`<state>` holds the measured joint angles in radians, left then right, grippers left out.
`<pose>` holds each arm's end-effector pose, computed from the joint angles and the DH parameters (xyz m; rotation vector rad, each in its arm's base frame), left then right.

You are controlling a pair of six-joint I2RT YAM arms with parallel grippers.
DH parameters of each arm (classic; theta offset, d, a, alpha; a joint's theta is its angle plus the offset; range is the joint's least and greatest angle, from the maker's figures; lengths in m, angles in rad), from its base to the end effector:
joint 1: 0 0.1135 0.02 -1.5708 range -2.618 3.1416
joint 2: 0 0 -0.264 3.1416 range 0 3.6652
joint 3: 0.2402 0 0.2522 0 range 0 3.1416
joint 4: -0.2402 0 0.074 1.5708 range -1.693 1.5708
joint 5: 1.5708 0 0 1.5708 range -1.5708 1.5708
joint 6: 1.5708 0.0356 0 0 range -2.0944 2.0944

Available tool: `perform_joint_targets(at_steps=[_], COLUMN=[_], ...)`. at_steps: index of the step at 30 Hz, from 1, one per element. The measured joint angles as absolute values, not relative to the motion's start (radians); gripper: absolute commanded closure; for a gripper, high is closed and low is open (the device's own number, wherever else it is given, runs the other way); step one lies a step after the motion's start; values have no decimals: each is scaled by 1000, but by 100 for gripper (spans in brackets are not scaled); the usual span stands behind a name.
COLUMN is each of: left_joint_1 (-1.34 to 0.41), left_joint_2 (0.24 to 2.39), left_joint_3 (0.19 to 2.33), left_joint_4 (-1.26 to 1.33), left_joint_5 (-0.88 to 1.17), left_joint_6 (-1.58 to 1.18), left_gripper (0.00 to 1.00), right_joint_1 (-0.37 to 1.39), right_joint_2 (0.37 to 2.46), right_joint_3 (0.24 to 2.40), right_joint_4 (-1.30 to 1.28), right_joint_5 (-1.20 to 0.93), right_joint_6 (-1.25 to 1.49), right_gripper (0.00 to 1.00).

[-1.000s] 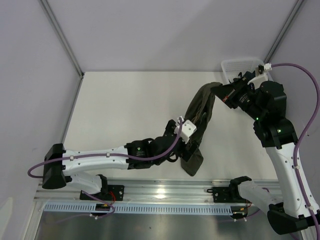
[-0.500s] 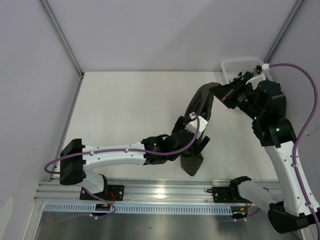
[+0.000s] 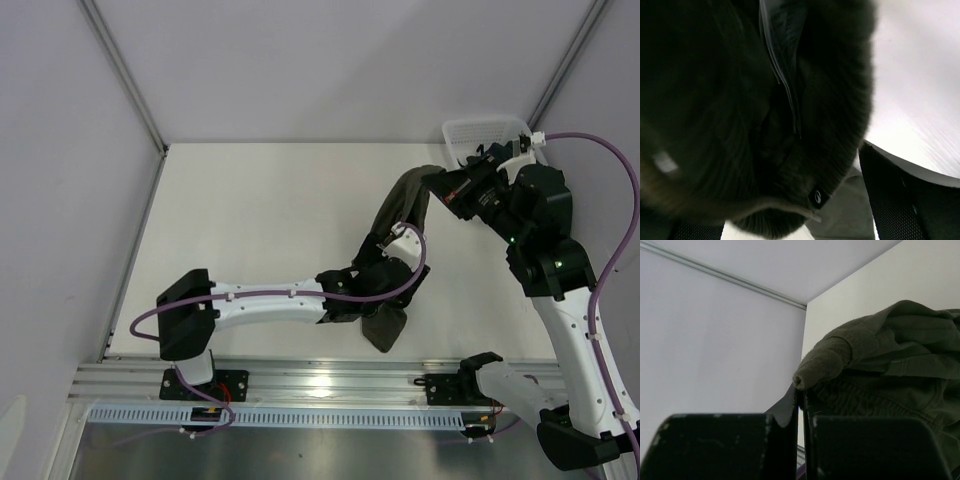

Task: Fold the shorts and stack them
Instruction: Flatten the shorts out

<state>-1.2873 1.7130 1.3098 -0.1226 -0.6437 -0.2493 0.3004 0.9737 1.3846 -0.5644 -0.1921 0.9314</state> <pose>0.1310 -0.3732 0.2825 0.6460 1.8903 -0.3147 0.1698 0.0597 0.4680 0.4261 1.7947 1.0549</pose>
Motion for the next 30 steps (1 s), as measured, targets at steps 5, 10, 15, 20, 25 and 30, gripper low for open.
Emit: perform_joint_targets(at_steps=[5, 10, 15, 20, 25, 30], left_joint_1=[-1287, -1287, -1288, -1298, -1329, -1345], left_joint_2=[1739, 1739, 1739, 1739, 1734, 1721], left_joint_3=[1313, 1306, 1303, 1264, 1184, 1122], left_joint_4=[-128, -115, -113, -97, -50, -19], left_joint_5=[-739, -806, -833, -852, -869, -873], left_joint_6=[-281, -291, -306, -318, -322, -322], left_gripper=[9, 19, 20, 23, 35, 53], right_joint_1=[300, 300, 300, 300, 302, 304], right_joint_2=[966, 966, 966, 966, 979, 993], right_joint_3=[1385, 1385, 1385, 1385, 1395, 1399], right_joint_4=[-569, -569, -569, -572, -576, -576], right_joint_5=[-176, -171, -169, -161, -161, -161], right_joint_6=[952, 962, 970, 974, 974, 976], right_gripper=[100, 100, 100, 100, 100, 100])
